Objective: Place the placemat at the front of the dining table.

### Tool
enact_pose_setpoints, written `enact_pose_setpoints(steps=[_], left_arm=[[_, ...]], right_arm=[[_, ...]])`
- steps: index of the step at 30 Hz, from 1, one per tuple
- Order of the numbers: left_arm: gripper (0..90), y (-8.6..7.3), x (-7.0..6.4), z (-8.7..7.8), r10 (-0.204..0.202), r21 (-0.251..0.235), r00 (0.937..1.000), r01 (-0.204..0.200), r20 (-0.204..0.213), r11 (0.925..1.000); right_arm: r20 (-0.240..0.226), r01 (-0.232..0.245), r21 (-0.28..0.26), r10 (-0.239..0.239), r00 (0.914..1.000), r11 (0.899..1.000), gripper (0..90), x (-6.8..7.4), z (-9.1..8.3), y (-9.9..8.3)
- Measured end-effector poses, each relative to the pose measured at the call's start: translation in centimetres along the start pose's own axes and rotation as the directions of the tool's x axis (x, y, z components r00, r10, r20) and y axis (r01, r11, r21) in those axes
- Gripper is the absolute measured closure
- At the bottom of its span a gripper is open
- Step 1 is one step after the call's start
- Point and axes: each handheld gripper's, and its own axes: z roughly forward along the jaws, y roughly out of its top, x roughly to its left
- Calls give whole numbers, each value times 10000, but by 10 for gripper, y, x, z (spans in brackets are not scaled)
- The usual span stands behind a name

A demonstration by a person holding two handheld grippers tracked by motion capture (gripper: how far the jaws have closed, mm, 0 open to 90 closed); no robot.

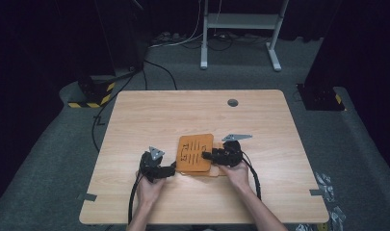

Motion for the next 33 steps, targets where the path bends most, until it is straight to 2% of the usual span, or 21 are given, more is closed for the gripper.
enact_pose_setpoints(steps=[5,12,13,25,26,28,30,33], left_arm=[[169,0,-3,-1,111,12,9999,-111,94,9999],[165,-1,-5,-3,179,-21,9996,-179,234,9998],[164,-1,-6,-4,148,-27,9995,-148,266,9999],[175,-2,-7,-13,113,-369,9992,-98,386,9993],[175,-1,-7,-14,239,-383,9989,-223,415,9990],[176,-2,-8,-14,144,-463,9989,-123,447,9989],[177,-2,-8,-15,152,-400,9989,-134,446,9991],[179,-2,-9,-14,180,-395,9988,-162,464,9991]], right_arm=[[-309,85,-221,-92,9995,9997,661,2,-4,2],[-797,206,-190,-221,9966,9996,716,4,-6,6],[-895,95,-176,-111,9959,9998,723,5,-7,7],[-1412,225,-272,-262,9896,9994,793,8,-11,10],[-1477,230,-284,-269,9887,9993,802,9,-11,10],[-1625,260,-314,-308,9862,9992,823,11,-12,11],[-1752,310,-410,-377,9838,9987,860,13,-14,13],[-1750,351,-463,-427,9836,9983,864,14,-14,13]])
